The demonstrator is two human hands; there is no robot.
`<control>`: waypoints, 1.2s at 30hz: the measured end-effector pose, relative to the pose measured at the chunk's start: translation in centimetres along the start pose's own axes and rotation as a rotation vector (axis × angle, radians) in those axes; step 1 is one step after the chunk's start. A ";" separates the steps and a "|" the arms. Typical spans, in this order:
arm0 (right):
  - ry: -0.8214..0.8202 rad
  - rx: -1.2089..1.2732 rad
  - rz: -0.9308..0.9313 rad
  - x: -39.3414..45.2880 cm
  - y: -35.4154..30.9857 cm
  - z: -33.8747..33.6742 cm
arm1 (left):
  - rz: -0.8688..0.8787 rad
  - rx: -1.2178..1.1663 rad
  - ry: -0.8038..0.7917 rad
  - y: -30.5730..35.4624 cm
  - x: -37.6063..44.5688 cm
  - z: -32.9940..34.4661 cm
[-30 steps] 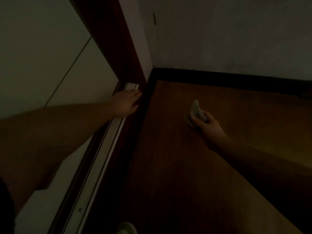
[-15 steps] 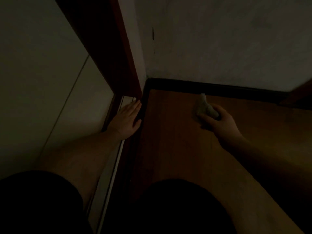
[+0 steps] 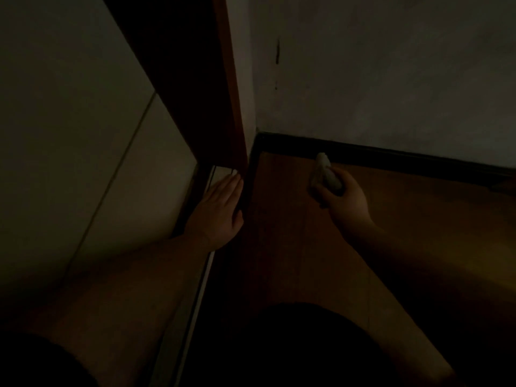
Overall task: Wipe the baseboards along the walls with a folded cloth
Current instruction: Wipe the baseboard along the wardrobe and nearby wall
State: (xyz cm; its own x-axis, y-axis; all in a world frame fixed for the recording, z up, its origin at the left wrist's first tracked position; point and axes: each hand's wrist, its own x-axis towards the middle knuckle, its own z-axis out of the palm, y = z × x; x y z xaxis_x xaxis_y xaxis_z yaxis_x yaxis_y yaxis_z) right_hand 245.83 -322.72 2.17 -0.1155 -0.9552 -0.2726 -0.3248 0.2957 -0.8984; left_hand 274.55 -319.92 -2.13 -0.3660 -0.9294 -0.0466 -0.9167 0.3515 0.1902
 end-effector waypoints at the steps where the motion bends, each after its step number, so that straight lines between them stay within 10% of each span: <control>1: -0.001 -0.004 0.014 0.5 0.7 0.7 | -0.001 -0.003 0.006 0.0 -0.1 0.0; 21: 0.094 0.115 0.124 11.8 -1.8 14.8 | 0.033 -0.055 0.027 -0.4 0.1 0.0; 36: 0.386 0.018 0.179 12.5 3.7 2.1 | 0.032 -0.028 -0.060 -0.2 0.2 -0.8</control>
State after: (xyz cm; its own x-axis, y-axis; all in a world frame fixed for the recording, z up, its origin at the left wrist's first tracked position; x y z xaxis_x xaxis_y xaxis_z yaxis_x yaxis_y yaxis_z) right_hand 245.18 -333.64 -5.30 -0.5128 -0.8120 -0.2788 -0.2516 0.4526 -0.8555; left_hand 274.80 -320.28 -1.38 -0.4052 -0.9089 -0.0986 -0.8997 0.3772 0.2197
